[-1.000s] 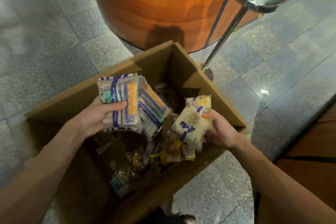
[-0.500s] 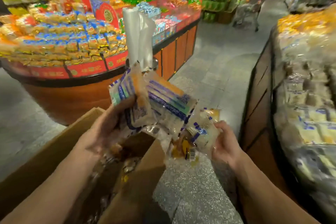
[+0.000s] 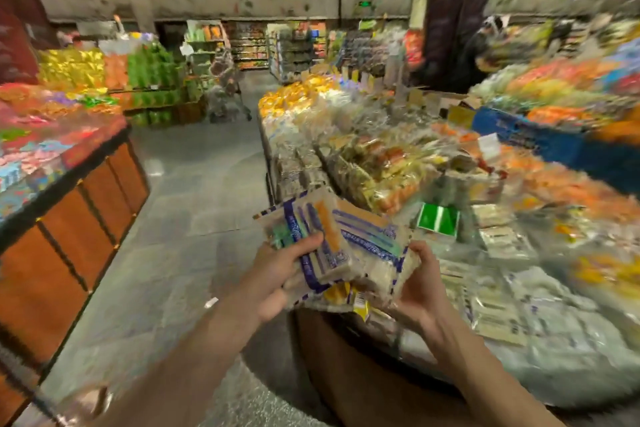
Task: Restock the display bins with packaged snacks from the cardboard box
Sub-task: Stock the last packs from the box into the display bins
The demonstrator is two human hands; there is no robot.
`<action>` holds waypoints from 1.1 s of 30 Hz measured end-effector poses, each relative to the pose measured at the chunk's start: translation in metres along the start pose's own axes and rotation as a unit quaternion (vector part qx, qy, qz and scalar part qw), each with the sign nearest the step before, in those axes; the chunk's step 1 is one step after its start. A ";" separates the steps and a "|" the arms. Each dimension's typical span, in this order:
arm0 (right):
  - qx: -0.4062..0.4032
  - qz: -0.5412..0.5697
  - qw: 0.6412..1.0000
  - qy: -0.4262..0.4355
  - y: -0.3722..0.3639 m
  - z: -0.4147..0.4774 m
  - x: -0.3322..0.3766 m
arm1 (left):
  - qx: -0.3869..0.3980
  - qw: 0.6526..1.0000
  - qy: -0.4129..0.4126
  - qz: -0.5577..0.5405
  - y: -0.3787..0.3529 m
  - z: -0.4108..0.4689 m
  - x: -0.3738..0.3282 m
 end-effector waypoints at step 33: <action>-0.280 0.127 0.948 0.085 0.422 -0.091 0.330 | 0.172 0.945 0.278 -0.009 -0.440 0.228 0.276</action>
Point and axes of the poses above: each hand's wrist, its own z-axis towards the middle knuckle, its own y-axis out of the back of the hand, x = y × z, the point moved 6 cm from there along z, towards the middle knuckle, and after that the axes turned 14 degrees about -y, right-handed, at the moved point
